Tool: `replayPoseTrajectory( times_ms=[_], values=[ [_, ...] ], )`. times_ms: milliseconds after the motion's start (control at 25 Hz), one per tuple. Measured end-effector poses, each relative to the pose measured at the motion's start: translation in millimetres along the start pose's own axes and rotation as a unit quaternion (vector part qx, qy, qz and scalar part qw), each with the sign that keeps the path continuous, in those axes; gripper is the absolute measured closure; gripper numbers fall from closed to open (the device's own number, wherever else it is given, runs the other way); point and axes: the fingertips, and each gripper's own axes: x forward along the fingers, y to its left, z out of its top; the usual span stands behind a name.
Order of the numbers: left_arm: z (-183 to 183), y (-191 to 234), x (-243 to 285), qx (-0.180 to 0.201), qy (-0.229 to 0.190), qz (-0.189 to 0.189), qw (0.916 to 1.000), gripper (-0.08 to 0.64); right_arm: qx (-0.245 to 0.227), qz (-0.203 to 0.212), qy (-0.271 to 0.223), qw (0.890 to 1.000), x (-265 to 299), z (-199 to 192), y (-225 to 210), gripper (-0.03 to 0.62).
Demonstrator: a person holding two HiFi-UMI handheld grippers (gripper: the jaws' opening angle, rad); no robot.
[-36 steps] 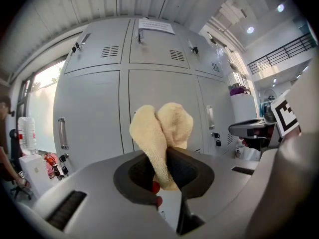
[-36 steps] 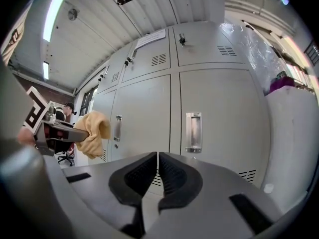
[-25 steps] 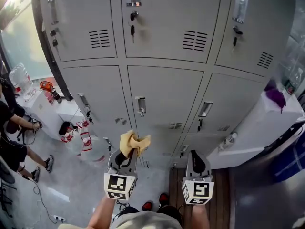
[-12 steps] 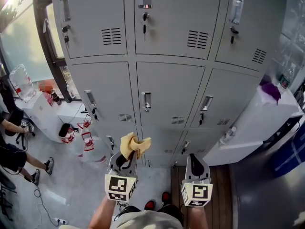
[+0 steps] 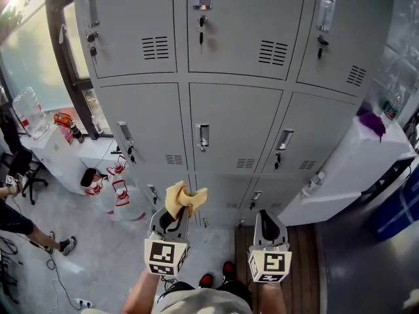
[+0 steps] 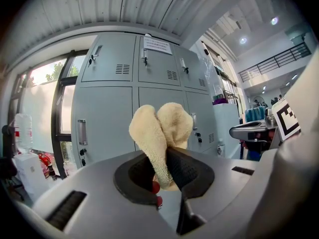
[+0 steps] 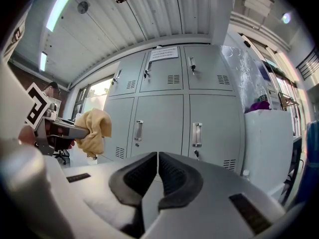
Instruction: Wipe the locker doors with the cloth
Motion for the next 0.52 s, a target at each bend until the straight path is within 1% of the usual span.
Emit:
replayPoseTrajectory(
  times_ms=[520],
  values=[
    [2,7,-3,-0.001,-0.003,0.002,1.0,0.483,-0.006,0.01,-0.012,1.0,2,8,11,0.568]
  ],
)
